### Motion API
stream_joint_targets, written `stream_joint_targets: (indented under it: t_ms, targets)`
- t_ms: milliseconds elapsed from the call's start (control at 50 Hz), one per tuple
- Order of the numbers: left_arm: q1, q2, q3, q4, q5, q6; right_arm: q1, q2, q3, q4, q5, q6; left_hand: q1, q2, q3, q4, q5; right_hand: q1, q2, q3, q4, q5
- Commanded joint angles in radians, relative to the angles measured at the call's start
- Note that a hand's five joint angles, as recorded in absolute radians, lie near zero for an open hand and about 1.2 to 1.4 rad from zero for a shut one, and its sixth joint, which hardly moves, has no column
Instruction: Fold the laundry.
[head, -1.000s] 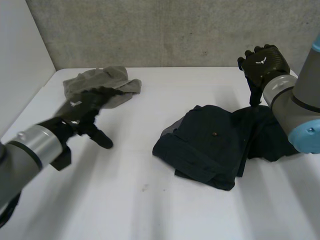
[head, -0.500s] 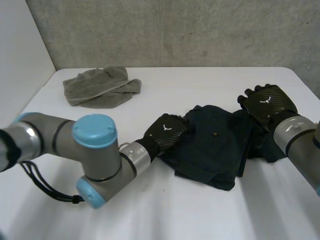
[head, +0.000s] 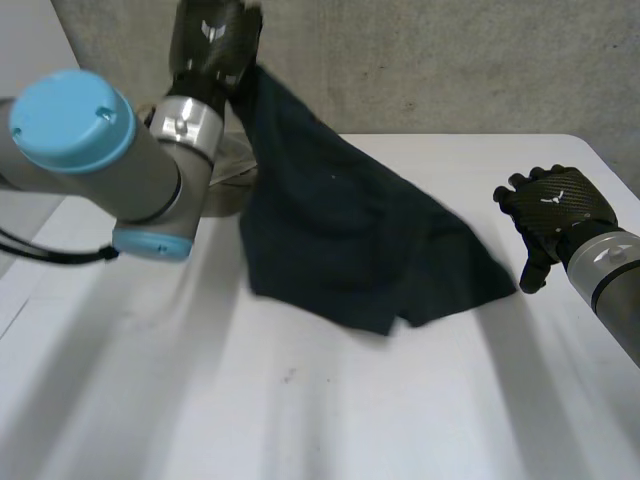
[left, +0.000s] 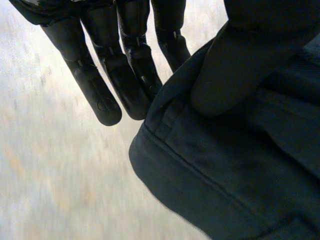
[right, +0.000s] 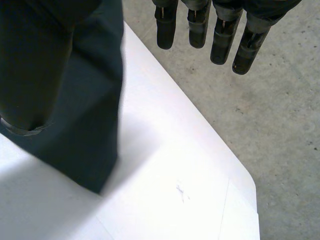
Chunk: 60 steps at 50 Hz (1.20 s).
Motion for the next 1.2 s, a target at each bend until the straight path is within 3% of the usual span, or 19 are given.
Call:
stream_joint_targets:
  t_ms: [20,160,220,240,360,460,540,660,800,920,1060,1200]
  targets:
    - [-0.097,-0.038,0.101,0.029,0.160,-0.142,-0.007,-0.022,0.006,-0.012,0.007,0.055,0.269,0.201,0.209,0.199,0.248,-0.025,-0.044,-0.035,-0.059,-0.071]
    - [-0.194,-0.122,0.069,0.017,0.382,-0.301,-0.088,-0.063,0.009,-0.029,0.010,0.126,0.269,0.201,0.209,0.199,0.248,-0.025,-0.044,-0.035,-0.059,-0.071]
    - [-0.217,-0.156,0.017,0.002,0.493,-0.324,-0.139,-0.085,0.019,-0.040,0.002,0.127,-0.360,-0.427,-0.420,-0.429,-0.380,-0.025,-0.044,-0.035,-0.059,-0.071]
    - [-0.225,-0.162,-0.012,-0.010,0.531,-0.324,-0.145,-0.086,0.019,-0.041,0.001,0.126,-0.876,-0.944,-0.937,-0.946,-0.897,-0.025,-0.044,-0.035,-0.059,-0.071]
    - [-0.225,-0.141,-0.099,-0.033,0.556,-0.322,-0.164,-0.089,0.016,-0.046,-0.027,0.111,-0.953,-1.020,-1.013,-1.022,-0.974,-0.025,-0.044,-0.035,-0.059,-0.071]
    - [-0.202,-0.050,-0.156,-0.075,0.524,-0.324,-0.162,-0.089,0.016,-0.035,-0.126,0.063,-0.953,-1.020,-1.013,-1.022,-0.974,-0.025,-0.044,-0.035,-0.059,-0.071]
    - [-0.140,0.048,-0.221,-0.127,0.449,-0.327,-0.156,-0.089,0.016,-0.034,-0.199,0.015,-0.953,-1.020,-1.013,-1.022,-0.974,-0.025,-0.044,-0.035,-0.059,-0.071]
    - [-0.110,0.186,-0.374,-0.239,0.296,-0.327,-0.147,-0.091,0.029,-0.021,-0.271,-0.035,-0.953,-1.020,-1.013,-1.022,-0.974,-0.025,-0.044,-0.035,-0.059,-0.071]
    - [-0.091,0.307,-0.608,-0.334,0.131,-0.321,-0.141,-0.079,0.095,0.032,-0.355,-0.219,-0.929,-0.996,-0.989,-0.998,-0.950,0.053,0.033,0.043,0.019,0.007]
    - [-0.096,0.350,-0.764,-0.348,0.101,-0.319,-0.151,-0.037,0.144,0.048,-0.441,-0.392,-0.882,-0.949,-0.942,-0.951,-0.903,0.288,0.268,0.278,0.254,0.242]
    - [-0.105,0.338,-0.857,-0.340,0.099,-0.318,-0.156,0.032,0.157,0.089,-0.524,-0.495,-0.726,-0.793,-0.786,-0.796,-0.747,0.279,0.259,0.269,0.245,0.233]
    - [-0.097,0.234,-0.827,-0.330,0.096,-0.276,-0.159,0.124,0.131,0.108,-0.539,-0.525,-0.717,-0.785,-0.778,-0.787,-0.738,0.212,0.192,0.202,0.178,0.166]
